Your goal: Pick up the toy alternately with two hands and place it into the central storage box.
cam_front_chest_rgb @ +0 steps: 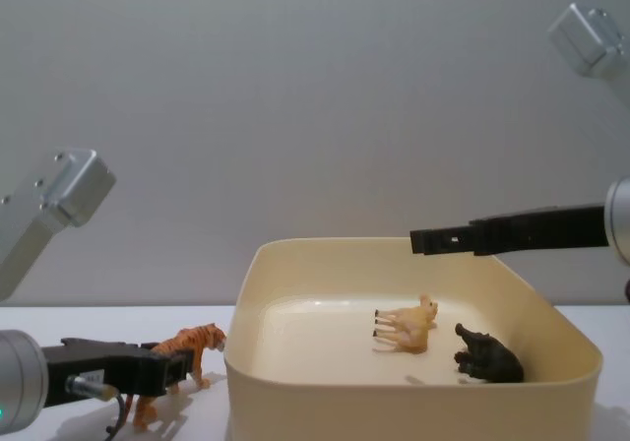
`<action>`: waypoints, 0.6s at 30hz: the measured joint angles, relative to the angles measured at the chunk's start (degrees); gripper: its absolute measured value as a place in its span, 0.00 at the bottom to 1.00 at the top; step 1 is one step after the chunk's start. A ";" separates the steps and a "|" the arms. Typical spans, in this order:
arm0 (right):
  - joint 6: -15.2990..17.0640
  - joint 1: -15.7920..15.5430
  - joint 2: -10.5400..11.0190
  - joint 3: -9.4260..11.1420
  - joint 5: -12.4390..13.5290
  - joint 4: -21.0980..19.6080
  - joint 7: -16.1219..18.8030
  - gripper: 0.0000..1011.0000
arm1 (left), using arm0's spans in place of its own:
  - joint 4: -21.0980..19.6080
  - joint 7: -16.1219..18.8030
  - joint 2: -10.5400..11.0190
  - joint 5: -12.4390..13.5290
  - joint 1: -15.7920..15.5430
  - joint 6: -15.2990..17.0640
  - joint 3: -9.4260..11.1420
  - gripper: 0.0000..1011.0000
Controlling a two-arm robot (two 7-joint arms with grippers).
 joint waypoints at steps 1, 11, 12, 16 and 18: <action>0.00 0.00 0.00 0.00 0.00 0.00 0.00 0.99 | -0.05 -0.02 0.01 0.07 -0.02 0.09 0.00 0.29; 0.00 0.00 0.00 0.00 0.00 0.00 0.00 0.99 | -1.41 -0.04 0.25 2.28 -0.71 2.01 -0.35 0.29; 0.00 0.00 0.00 0.00 0.00 0.00 0.00 0.99 | -1.76 0.12 0.31 2.60 -0.89 2.20 -0.47 0.29; 0.00 0.00 0.00 0.00 0.00 0.00 0.00 0.99 | -2.69 0.71 0.39 3.34 -1.34 2.52 -0.80 0.29; 0.00 0.00 0.00 0.00 0.00 0.00 0.01 0.99 | -3.20 1.12 0.41 3.72 -1.65 2.60 -1.01 0.29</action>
